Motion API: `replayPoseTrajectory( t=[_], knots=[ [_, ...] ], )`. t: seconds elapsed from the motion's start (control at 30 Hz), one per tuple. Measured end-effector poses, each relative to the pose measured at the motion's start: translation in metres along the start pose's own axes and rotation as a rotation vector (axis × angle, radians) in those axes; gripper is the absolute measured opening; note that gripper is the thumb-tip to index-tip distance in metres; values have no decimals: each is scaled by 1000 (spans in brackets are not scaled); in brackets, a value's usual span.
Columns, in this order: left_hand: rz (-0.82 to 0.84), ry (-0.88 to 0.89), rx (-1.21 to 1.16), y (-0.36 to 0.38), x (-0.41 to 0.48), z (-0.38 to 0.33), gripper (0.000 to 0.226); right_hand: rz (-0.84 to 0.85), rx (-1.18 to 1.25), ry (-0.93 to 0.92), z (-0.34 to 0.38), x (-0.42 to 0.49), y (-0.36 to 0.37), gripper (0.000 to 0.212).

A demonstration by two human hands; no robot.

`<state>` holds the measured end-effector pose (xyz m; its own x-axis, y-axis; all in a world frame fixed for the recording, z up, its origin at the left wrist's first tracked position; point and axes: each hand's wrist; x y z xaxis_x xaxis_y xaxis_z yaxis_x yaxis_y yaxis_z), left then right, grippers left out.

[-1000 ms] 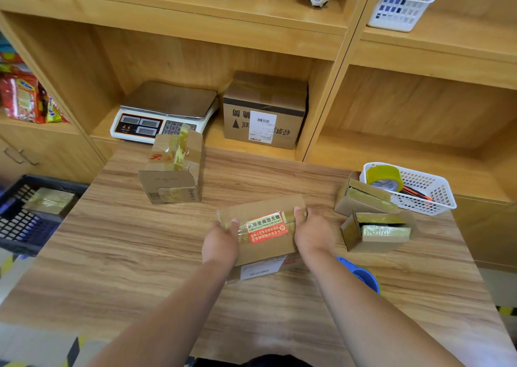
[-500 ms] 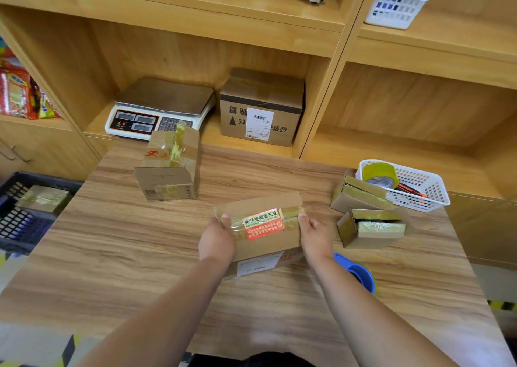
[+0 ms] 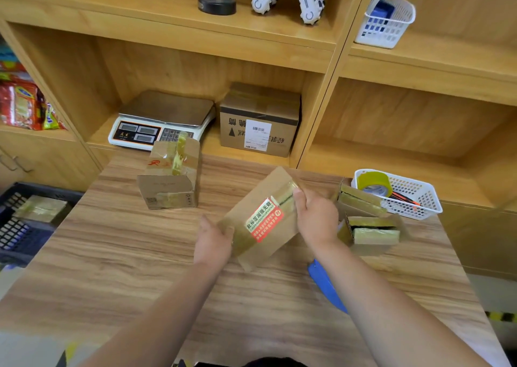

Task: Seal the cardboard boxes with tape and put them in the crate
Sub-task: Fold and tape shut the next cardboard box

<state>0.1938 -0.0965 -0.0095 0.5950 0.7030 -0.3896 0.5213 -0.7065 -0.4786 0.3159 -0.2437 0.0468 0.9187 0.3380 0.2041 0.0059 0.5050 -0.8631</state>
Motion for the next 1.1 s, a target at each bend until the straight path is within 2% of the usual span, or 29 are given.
replayPoseTrajectory(
  t=[0.07,0.13,0.23,0.33,0.43,0.6,0.77,0.87,1.0,1.1],
  knots=[
    [-2,56,-46,-3,-2,-5,79,-33,-58,-136,5,-1,-4,39],
    [-12,113,-76,-4,-5,-11,82,-19,-39,-241,5,-8,-2,39],
    [-25,227,-86,-4,-4,-18,72,38,-42,-371,4,-20,5,38],
    [-23,287,-134,-6,-4,-24,62,-127,-73,-515,7,-32,14,33],
    [3,325,-225,-10,-6,-24,52,-218,-27,-546,12,-40,22,28],
    [91,337,-394,-14,-10,-18,48,-203,144,-592,12,-52,35,19],
    [183,434,-187,-18,-3,-15,67,-68,252,-556,7,-66,39,18],
    [213,473,14,-22,5,-12,84,43,247,-386,1,-58,29,38],
    [267,484,190,-19,13,-11,101,238,249,-156,-6,-41,24,96],
    [340,484,204,-11,13,-11,103,402,369,-47,-7,-40,30,110]
  ],
)
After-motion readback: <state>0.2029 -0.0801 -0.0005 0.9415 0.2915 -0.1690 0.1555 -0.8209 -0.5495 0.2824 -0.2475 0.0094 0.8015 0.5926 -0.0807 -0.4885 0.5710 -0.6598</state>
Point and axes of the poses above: each hand's wrist, its own x-axis towards the middle knuckle, its own y-axis out of the palm, z = x × y, and after that the axes turned 1 degree about -x, right-handed
